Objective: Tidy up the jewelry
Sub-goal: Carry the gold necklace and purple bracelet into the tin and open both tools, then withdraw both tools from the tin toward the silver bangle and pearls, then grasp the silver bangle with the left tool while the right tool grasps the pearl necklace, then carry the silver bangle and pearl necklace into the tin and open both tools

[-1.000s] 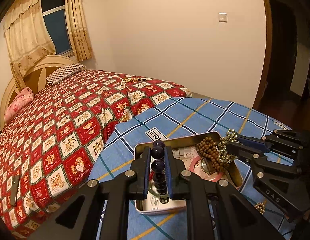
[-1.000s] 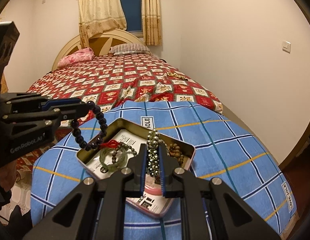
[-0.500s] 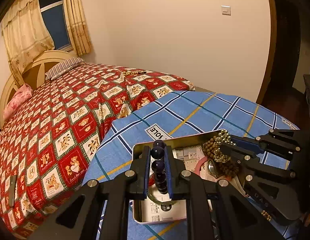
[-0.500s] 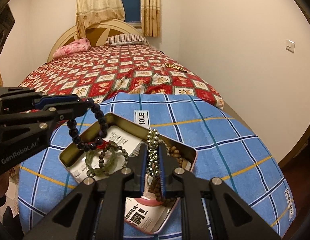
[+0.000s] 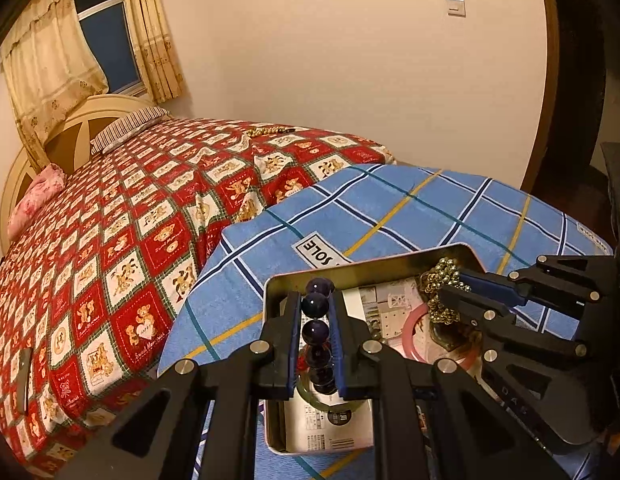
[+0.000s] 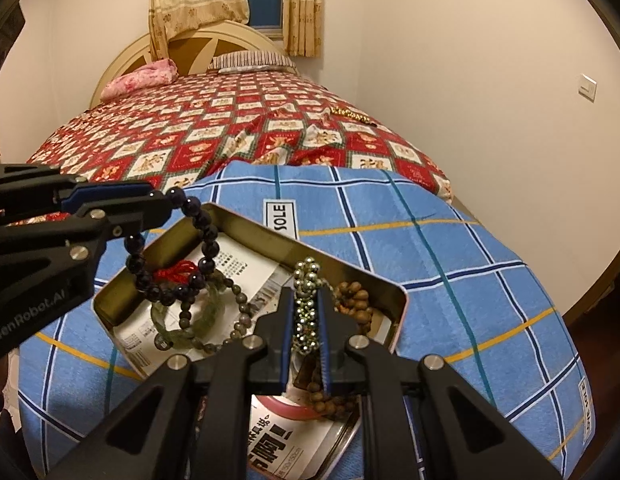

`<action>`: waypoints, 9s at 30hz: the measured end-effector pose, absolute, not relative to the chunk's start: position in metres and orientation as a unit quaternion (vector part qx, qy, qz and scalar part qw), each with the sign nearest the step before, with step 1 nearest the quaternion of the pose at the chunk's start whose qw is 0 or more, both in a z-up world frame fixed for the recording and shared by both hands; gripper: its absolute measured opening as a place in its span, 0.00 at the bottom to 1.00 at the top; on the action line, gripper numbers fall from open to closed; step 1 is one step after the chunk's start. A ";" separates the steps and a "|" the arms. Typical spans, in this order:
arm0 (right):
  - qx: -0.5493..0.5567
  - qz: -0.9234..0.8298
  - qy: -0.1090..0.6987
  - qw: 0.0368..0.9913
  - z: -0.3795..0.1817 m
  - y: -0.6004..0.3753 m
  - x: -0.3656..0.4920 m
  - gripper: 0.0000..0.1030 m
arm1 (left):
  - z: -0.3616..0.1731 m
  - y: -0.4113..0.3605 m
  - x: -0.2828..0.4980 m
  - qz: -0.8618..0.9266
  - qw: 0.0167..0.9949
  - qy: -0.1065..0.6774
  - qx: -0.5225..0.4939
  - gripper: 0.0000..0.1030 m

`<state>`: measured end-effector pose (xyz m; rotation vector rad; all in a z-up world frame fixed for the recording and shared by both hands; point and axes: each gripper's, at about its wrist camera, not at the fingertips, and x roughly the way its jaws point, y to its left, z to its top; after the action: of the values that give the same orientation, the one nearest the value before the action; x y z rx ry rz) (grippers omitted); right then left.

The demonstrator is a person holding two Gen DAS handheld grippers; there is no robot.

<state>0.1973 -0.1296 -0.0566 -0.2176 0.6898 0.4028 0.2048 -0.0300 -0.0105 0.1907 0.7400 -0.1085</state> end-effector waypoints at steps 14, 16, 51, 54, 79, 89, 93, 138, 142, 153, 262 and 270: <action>-0.116 0.194 0.352 0.908 -0.071 -0.123 0.202 0.13 | -0.031 -0.024 0.212 -0.040 0.919 0.380 0.100 0.13; -0.117 0.194 0.354 0.907 -0.073 -0.123 0.202 0.13 | -0.033 -0.023 0.213 -0.038 0.918 0.381 0.099 0.13; -0.099 0.186 0.355 0.911 -0.075 -0.145 0.171 0.52 | -0.024 -0.025 0.178 -0.036 0.932 0.346 0.103 0.72; -0.098 0.184 0.351 0.913 -0.071 -0.147 0.165 0.53 | -0.023 -0.024 0.169 -0.026 0.933 0.343 0.100 0.72; -0.050 0.118 0.386 0.914 -0.107 -0.237 0.066 0.60 | -0.061 -0.094 0.052 -0.091 0.921 0.359 0.123 0.72; -0.042 0.124 0.371 0.919 -0.113 -0.235 0.058 0.65 | -0.092 -0.118 0.060 -0.123 0.891 0.415 0.140 0.47; -0.033 0.123 0.367 0.921 -0.112 -0.238 0.056 0.66 | -0.101 -0.123 0.060 -0.142 0.882 0.427 0.139 0.31; -0.075 0.236 0.412 0.877 -0.120 -0.172 0.054 0.44 | -0.072 -0.014 0.055 -0.048 0.918 0.391 0.044 0.03; -0.086 0.237 0.405 0.879 -0.119 -0.167 0.051 0.39 | -0.070 -0.012 0.054 -0.046 0.920 0.388 0.041 0.03; -0.100 0.228 0.404 0.880 -0.117 -0.161 0.056 0.44 | -0.070 -0.011 0.053 -0.050 0.919 0.389 0.040 0.03; -0.127 0.224 0.281 0.925 -0.017 -0.127 0.122 0.08 | 0.004 -0.004 0.137 -0.055 0.938 0.334 0.068 0.03; -0.132 0.215 0.282 0.925 -0.021 -0.123 0.153 0.08 | -0.004 -0.012 0.164 -0.055 0.933 0.347 0.073 0.03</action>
<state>0.1531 -0.1232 -0.0215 -0.2711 0.5788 0.4420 0.1638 -0.0120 -0.0042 0.1493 0.7105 -0.1127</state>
